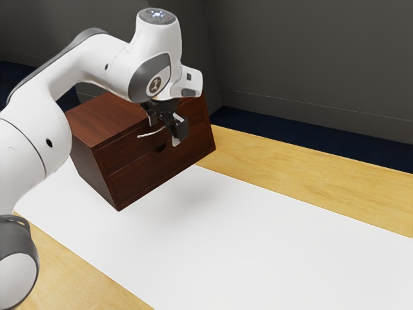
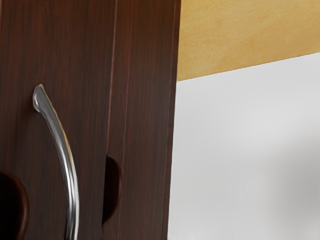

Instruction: Pull the drawer handle with one arm to open the drawer

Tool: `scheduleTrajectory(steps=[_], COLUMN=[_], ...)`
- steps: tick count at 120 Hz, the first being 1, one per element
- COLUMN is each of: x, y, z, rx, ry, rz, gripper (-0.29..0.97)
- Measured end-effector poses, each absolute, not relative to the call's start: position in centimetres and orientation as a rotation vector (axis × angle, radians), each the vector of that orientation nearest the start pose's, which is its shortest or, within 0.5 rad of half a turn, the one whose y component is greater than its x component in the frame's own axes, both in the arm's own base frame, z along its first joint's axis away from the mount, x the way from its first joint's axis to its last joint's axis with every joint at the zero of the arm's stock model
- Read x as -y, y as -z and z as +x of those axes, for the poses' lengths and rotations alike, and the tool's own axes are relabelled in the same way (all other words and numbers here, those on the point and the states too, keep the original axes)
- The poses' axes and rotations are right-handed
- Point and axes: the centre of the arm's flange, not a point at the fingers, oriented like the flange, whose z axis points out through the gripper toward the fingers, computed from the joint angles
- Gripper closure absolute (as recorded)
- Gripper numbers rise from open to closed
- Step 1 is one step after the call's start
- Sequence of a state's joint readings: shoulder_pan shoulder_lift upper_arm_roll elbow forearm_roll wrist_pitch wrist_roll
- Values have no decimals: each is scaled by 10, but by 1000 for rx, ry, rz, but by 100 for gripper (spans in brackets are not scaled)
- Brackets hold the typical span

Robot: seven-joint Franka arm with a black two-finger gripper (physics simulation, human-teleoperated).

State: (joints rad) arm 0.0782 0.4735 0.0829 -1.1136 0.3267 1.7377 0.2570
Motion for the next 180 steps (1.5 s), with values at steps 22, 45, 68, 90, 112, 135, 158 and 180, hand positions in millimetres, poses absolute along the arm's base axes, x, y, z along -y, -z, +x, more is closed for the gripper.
scheduleTrajectory(steps=[22,45,68,90,112,135,158,180], x=[-130,-129,-132,-129,-127,-124,-114,-102], y=[-564,-563,-554,-545,-544,-546,-544,-539], z=[694,696,698,701,701,701,702,701], rx=[-182,-183,-175,-178,-173,-175,-187,-205], ry=[93,81,63,51,52,58,58,50], rz=[-2740,-2705,-2705,-2713,-2717,-2721,-2743,-2766], gripper=[4,6,6,5,17,32,36,33])
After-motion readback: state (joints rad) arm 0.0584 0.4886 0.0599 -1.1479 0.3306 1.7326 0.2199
